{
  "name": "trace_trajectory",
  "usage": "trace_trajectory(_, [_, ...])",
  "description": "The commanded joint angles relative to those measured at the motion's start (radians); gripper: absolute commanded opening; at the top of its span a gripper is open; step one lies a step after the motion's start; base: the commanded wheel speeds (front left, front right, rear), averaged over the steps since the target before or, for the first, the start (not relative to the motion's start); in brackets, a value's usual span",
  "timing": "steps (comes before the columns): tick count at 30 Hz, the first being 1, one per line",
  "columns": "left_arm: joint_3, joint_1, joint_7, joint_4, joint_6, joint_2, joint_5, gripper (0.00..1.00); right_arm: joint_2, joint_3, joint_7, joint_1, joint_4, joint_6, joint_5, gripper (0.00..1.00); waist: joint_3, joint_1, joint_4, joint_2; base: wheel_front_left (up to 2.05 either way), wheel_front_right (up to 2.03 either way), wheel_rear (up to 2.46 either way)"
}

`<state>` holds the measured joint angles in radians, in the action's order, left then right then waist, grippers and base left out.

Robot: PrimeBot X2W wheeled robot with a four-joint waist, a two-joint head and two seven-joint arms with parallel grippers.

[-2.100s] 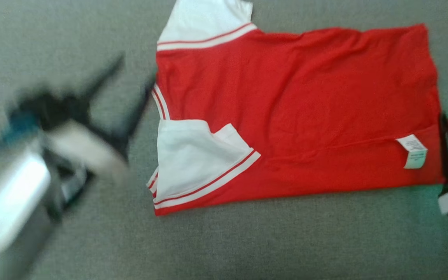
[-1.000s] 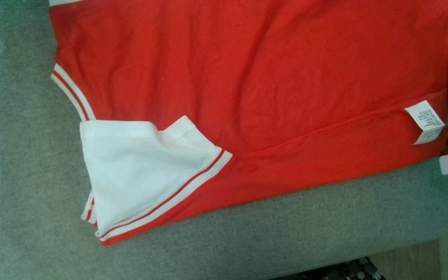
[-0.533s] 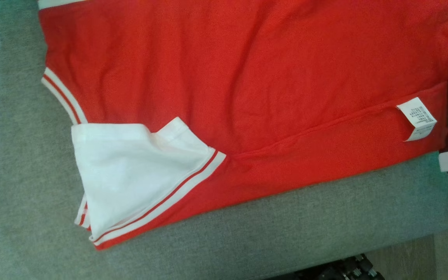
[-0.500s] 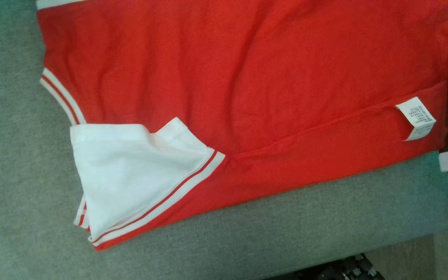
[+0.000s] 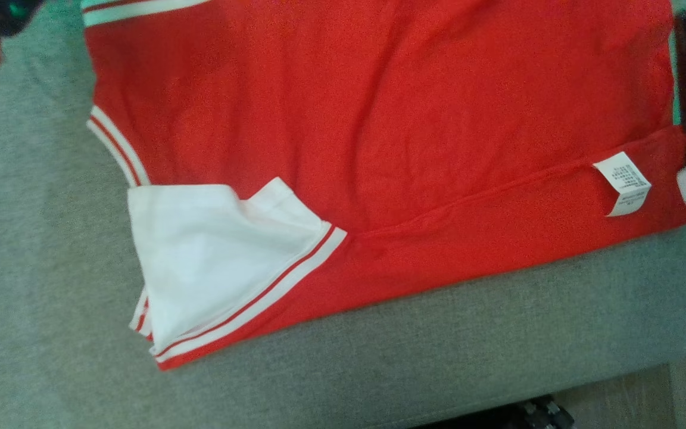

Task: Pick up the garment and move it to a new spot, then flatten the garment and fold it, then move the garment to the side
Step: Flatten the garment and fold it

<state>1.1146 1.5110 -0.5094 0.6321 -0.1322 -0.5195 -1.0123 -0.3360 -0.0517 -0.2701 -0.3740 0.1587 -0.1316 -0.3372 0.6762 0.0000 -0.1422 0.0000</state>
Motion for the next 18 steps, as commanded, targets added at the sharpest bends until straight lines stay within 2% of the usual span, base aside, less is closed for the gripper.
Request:
trace_trajectory(1, [-0.019, 0.033, 0.013, -0.033, 0.002, -0.040, -0.007, 0.00, -0.034, 0.023, -0.052, -0.022, 0.009, 0.001, -0.010, 1.00, -0.026, 0.0000, 0.017, 0.0000, 0.00, 0.00, 0.00])
trace_trajectory(3, [0.003, 0.031, 0.029, -0.061, 0.002, -0.047, -0.015, 0.00, -0.062, 0.048, -0.151, -0.092, -0.041, 0.001, -0.006, 1.00, -0.044, 0.0000, 0.031, 0.0000, 0.00, 0.00, 0.00])
trace_trajectory(6, [0.039, 0.031, 0.048, -0.099, 0.002, -0.059, -0.023, 0.00, -0.071, 0.084, -0.278, -0.195, -0.130, 0.001, -0.011, 1.00, -0.067, 0.0000, 0.050, 0.0000, 0.00, 0.00, 0.00])
trace_trajectory(9, [0.061, 0.034, 0.053, -0.134, 0.002, -0.067, -0.048, 0.00, -0.084, 0.123, -0.358, -0.286, -0.222, 0.001, 0.023, 1.00, -0.081, 0.0000, 0.066, 0.0000, 0.00, 0.00, 0.00])
trace_trajectory(14, [0.091, 0.045, 0.055, -0.183, 0.002, -0.075, -0.075, 0.00, -0.079, 0.146, -0.408, -0.402, -0.368, 0.001, 0.043, 1.00, -0.089, 0.0000, 0.091, 0.0000, 0.00, 0.00, 0.00])
trace_trajectory(18, [0.109, 0.056, 0.062, -0.208, 0.002, -0.076, -0.084, 0.00, -0.075, 0.140, -0.406, -0.460, -0.456, 0.001, 0.042, 1.00, -0.086, 0.0000, 0.102, 0.0000, 0.00, 0.00, 0.00])
